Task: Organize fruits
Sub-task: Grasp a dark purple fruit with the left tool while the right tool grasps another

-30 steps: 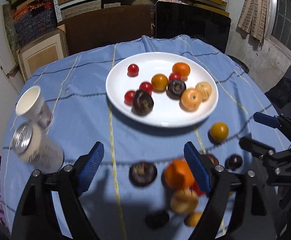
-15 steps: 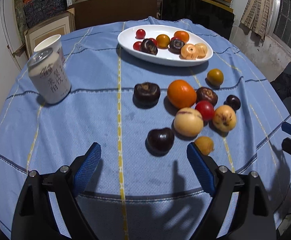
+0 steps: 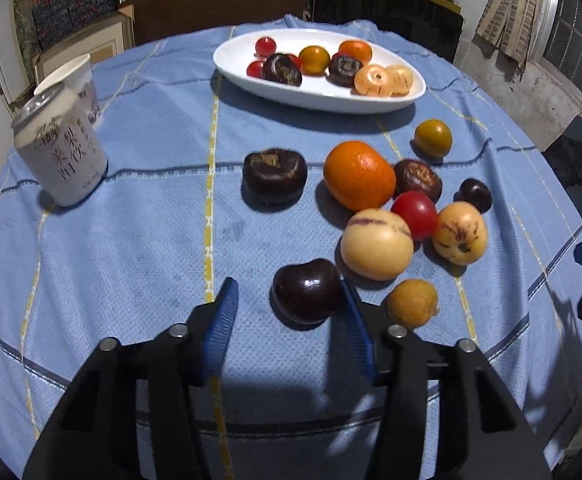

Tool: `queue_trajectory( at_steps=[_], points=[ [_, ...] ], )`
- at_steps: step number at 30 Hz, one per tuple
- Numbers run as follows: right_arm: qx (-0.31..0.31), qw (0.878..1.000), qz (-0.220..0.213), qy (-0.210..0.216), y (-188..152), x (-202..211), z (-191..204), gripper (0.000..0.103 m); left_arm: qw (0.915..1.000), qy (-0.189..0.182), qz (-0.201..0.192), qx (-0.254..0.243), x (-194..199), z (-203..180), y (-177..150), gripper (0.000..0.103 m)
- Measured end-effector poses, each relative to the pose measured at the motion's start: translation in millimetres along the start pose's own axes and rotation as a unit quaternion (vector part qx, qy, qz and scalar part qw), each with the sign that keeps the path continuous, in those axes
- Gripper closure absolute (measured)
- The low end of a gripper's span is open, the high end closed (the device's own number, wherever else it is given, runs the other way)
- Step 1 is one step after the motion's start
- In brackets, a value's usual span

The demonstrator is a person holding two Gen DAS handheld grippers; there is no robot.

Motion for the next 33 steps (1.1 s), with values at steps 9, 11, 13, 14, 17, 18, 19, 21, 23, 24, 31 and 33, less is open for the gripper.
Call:
queue_trajectory(
  at_steps=[9, 11, 13, 14, 17, 18, 19, 21, 23, 24, 31, 33],
  points=[
    [0.131, 0.987, 0.016, -0.090, 42.3, -42.6, 15.2, 0.025, 0.9999, -0.006, -0.006, -0.006, 0.7, -3.7, 0.8, 0.071],
    [0.150, 0.984, 0.038, -0.092, 48.2, -58.9, 15.9, 0.047, 0.9999, -0.006, -0.006, -0.006, 0.3, -3.9, 0.2, 0.071],
    [0.153, 0.982, 0.053, -0.093, 52.6, -71.1, 13.5, 0.057, 0.9999, -0.006, -0.005, -0.008, 0.0, -4.0, 0.4, 0.071],
    [0.150, 0.983, 0.058, -0.090, 55.1, -76.4, 11.4, 0.058, 0.9999, -0.008, -0.004, -0.008, 0.2, -3.9, 0.0, 0.071],
    [0.146, 0.984, 0.066, -0.082, 58.5, -86.1, 7.5, 0.062, 0.9999, -0.014, -0.003, -0.008, 0.0, -3.1, -0.1, 0.071],
    [0.147, 0.983, 0.070, -0.079, 58.1, -89.1, 7.6, 0.065, 0.9999, -0.015, -0.003, -0.007, -0.1, -2.9, 0.0, 0.071],
    [0.145, 0.984, 0.070, -0.074, 59.0, -91.0, 7.6, 0.069, 0.9999, -0.015, -0.003, -0.008, -0.2, -3.1, 0.1, 0.071],
    [0.135, 0.987, 0.066, -0.064, 61.2, -91.1, 5.5, 0.071, 0.9999, -0.015, -0.003, -0.008, -0.3, -2.9, 0.2, 0.071],
    [0.132, 0.988, 0.066, -0.057, 61.9, -91.0, 4.9, 0.071, 0.9998, -0.017, -0.002, -0.006, -0.4, -2.8, 0.1, 0.071],
    [0.130, 0.988, 0.066, -0.054, 61.6, -90.4, 4.4, 0.071, 0.9998, -0.019, -0.001, -0.005, 0.0, -2.3, 0.2, 0.071],
    [0.109, 0.992, 0.046, -0.034, 59.2, -68.6, 5.7, 0.071, 0.9999, -0.012, -0.006, -0.004, 12.1, -1.3, -1.4, 0.071],
    [0.103, 0.994, 0.037, -0.025, 58.1, -58.1, 6.4, 0.071, 0.9999, -0.010, -0.012, -0.004, 19.2, -1.5, -1.8, 0.071]
  ],
)
Point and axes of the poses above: each gripper's, at about its wrist camera, not at the fingertips, and x roughly against the way its jaws point, z to its left, y to its top, the point moved 7 cm from there along -x, roughly the way its jaws point, and after that the axes turned 11 degrees about z, right-handed, at the moved point
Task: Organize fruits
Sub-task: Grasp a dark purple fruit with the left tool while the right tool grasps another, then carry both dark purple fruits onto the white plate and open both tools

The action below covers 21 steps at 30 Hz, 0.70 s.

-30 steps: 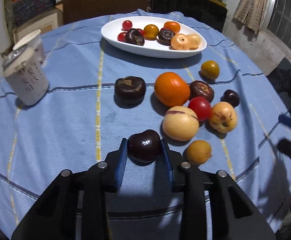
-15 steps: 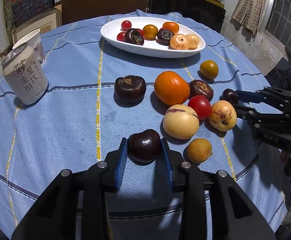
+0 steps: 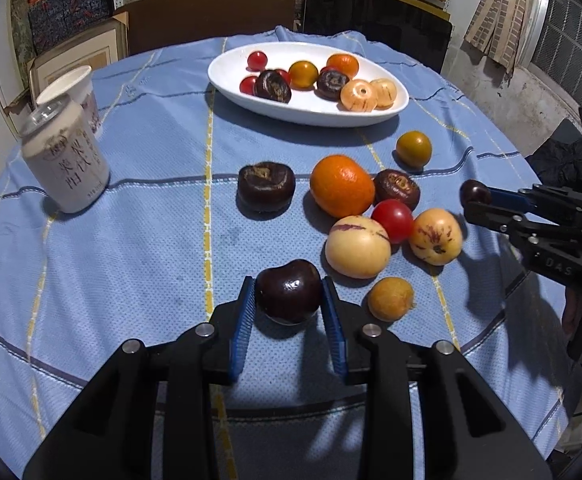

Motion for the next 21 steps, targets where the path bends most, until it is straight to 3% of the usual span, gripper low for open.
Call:
queue_trajectory(
  at_steps=[6, 11, 16, 21],
  points=[
    [0.008, 1.000, -0.026, 0.004, -0.1, 28.4, 5.4, 0.071, 0.9998, 0.007, -0.013, -0.010, 20.6, -3.5, 3.5, 0.071],
    [0.011, 0.999, -0.042, 0.012, 20.4, 41.0, 3.7, 0.071, 0.9996, 0.005, -0.022, -0.016, 34.3, -5.8, 27.1, 0.071],
    [0.022, 0.998, -0.047, 0.023, 64.8, 33.4, 2.7, 0.071, 0.9992, 0.010, -0.033, -0.021, 35.9, -5.7, 77.3, 0.071],
    [0.045, 0.998, -0.030, 0.032, 113.3, -2.5, 10.5, 0.071, 0.9995, 0.010, -0.030, -0.010, 15.5, 2.5, 138.9, 0.071]
  ],
)
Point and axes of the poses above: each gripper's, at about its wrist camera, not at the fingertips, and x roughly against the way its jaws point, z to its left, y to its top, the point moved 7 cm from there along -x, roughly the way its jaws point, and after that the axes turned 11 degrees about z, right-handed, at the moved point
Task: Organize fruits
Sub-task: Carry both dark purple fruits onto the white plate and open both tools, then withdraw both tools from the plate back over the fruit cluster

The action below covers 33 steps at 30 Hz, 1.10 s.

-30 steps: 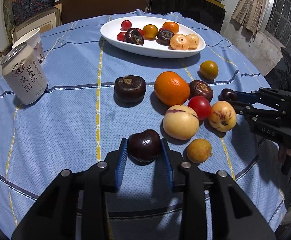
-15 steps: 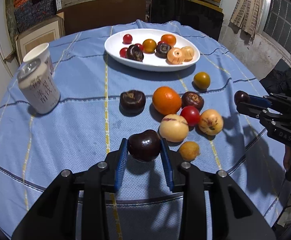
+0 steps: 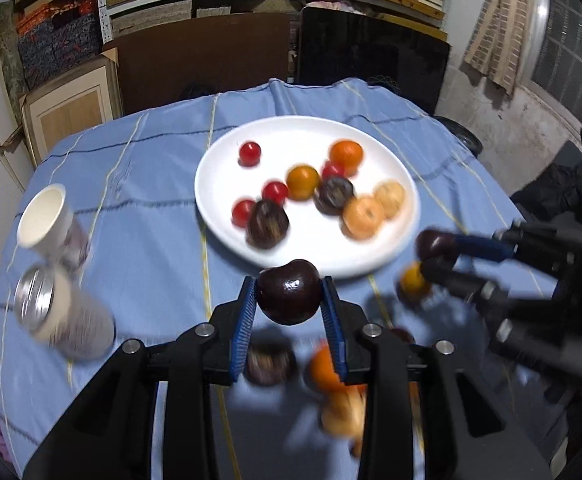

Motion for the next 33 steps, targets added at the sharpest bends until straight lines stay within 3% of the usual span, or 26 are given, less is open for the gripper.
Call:
queue_trajectory(
  at_steps=[6, 11, 12, 14, 15, 18, 21, 23, 33],
  points=[
    [0.018, 1.000, 0.022, 0.010, 35.0, -49.6, 1.8, 0.071, 0.9995, 0.020, 0.008, 0.025, -43.5, 23.0, 63.1, 0.071],
    [0.023, 0.999, 0.027, -0.008, 49.8, -72.3, -1.9, 0.069, 0.9983, 0.032, 0.025, 0.043, -77.2, 34.3, 92.3, 0.070],
    [0.023, 0.999, 0.026, -0.017, 51.7, -74.8, -3.2, 0.065, 0.9980, 0.036, 0.025, 0.045, -82.3, 35.0, 95.8, 0.062],
    [0.020, 0.999, 0.016, -0.030, 51.8, -72.2, -5.3, 0.045, 0.9973, 0.051, 0.019, 0.049, -84.9, 36.7, 97.8, 0.050],
    [0.019, 0.999, 0.011, -0.028, 51.5, -69.9, -5.5, 0.044, 0.9973, 0.054, 0.011, 0.049, -82.3, 36.0, 97.5, 0.045],
    [0.008, 1.000, 0.003, -0.017, 45.1, -58.2, -6.8, 0.044, 0.9970, 0.059, -0.004, 0.049, -71.0, 35.7, 92.4, 0.031],
    [-0.009, 1.000, -0.001, -0.008, 31.8, -41.7, -10.8, 0.041, 0.9970, 0.054, -0.008, 0.056, -55.1, 36.8, 80.7, 0.029],
    [-0.025, 1.000, -0.010, -0.013, 17.5, -26.2, -14.8, 0.030, 0.9967, 0.050, -0.006, 0.063, -44.8, 37.5, 67.2, 0.024],
    [-0.110, 0.994, -0.019, 0.011, -64.1, 14.8, -24.1, 0.023, 0.9976, 0.055, -0.014, 0.040, 2.3, 10.6, -35.1, 0.020]
  ],
)
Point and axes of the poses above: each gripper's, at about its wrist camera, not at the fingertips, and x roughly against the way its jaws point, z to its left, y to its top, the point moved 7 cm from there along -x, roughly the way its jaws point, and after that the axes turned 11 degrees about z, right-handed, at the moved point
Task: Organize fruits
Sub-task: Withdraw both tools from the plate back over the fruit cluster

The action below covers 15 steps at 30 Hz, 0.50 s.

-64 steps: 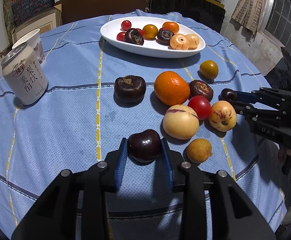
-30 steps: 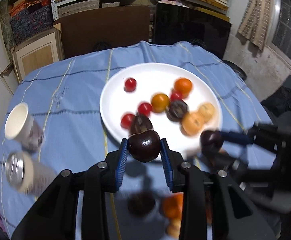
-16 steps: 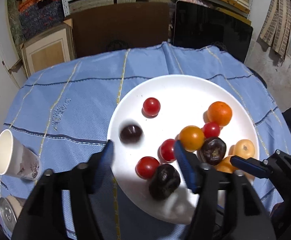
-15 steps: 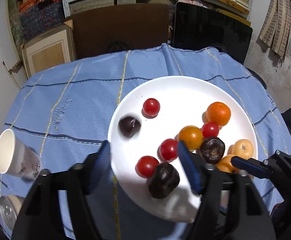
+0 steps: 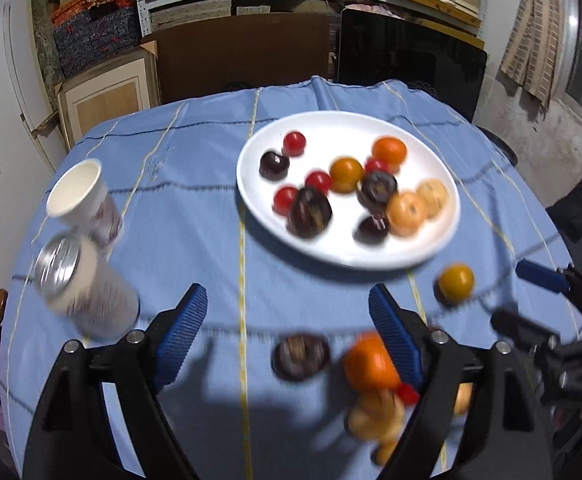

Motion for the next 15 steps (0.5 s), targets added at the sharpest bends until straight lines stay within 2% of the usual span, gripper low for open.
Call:
queue_trajectory(
  at_steps=[9, 12, 15],
  points=[
    [-0.027, 1.000, 0.008, 0.005, -57.5, 10.3, 0.5, 0.022, 0.9995, -0.017, 0.028, 0.007, 2.0, -16.1, -75.2, 0.020],
    [-0.022, 1.000, 0.016, 0.002, -74.7, 10.8, 3.5, 0.022, 0.9994, -0.014, 0.032, 0.007, 0.0, -20.4, -89.0, 0.020],
    [-0.030, 0.999, 0.019, 0.014, -86.6, 11.7, 3.1, 0.022, 0.9989, -0.027, 0.038, 0.006, 0.7, -27.9, -99.0, 0.020]
  ],
)
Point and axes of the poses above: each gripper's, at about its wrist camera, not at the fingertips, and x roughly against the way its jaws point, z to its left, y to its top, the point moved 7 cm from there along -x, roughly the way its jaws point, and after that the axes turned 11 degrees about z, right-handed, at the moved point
